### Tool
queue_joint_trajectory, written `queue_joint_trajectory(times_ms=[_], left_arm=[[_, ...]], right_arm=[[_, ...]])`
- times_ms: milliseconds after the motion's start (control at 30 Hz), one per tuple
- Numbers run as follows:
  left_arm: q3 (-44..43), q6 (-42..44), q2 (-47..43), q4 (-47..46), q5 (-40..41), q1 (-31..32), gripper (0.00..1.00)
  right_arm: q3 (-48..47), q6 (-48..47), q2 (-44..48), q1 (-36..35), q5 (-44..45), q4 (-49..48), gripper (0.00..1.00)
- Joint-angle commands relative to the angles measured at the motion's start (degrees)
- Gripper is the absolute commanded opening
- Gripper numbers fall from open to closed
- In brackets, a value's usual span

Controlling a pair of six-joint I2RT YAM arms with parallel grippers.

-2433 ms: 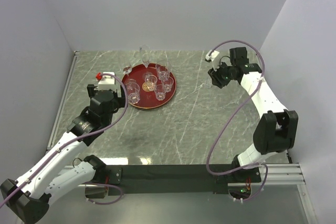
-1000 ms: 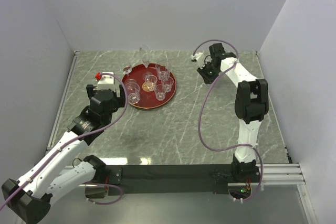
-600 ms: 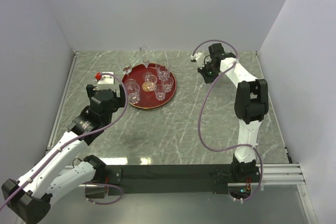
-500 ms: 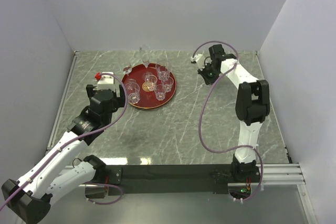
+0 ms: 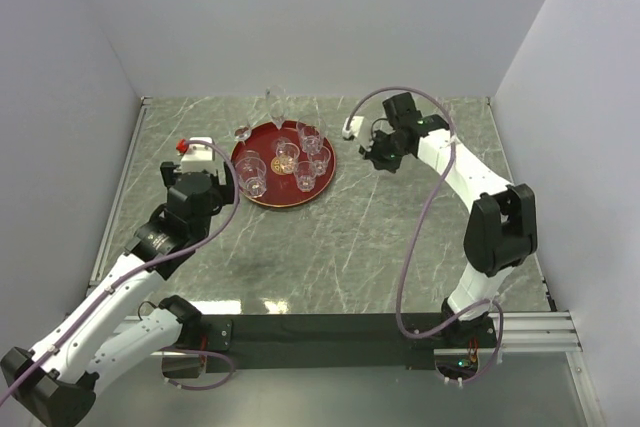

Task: Place the glasses into the tray
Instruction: Grab a glass with a robot arm, then place the glass into the tray

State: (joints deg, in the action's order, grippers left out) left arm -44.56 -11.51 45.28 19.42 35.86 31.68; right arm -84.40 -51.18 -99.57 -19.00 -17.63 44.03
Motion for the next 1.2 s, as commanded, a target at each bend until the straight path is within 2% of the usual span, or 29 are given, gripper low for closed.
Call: queue_joint_trajectory(times_ms=[0, 267, 633, 1167], left_arm=[[0.08, -0.18, -1.51, -2.46, 0.35, -0.3, 0.96], [0.43, -0.18, -2.47, -2.63, 1.76, -0.39, 0.95], [0.96, -0.18, -4.67, -3.34, 4.31, -0.39, 0.95], [1.66, -0.01, -7.04, -3.95, 5.89, -0.39, 0.95]], right_arm=[[1.08, -2.26, 3.59, -3.49, -1.62, 0.44, 0.0], [-0.67, -2.79, 3.59, -12.18, -1.71, 3.08, 0.0], [-3.57, -2.44, 3.77, -20.01, -3.11, 4.48, 0.0], [-10.78, -0.94, -2.99, -26.78, -1.01, 3.17, 0.0]])
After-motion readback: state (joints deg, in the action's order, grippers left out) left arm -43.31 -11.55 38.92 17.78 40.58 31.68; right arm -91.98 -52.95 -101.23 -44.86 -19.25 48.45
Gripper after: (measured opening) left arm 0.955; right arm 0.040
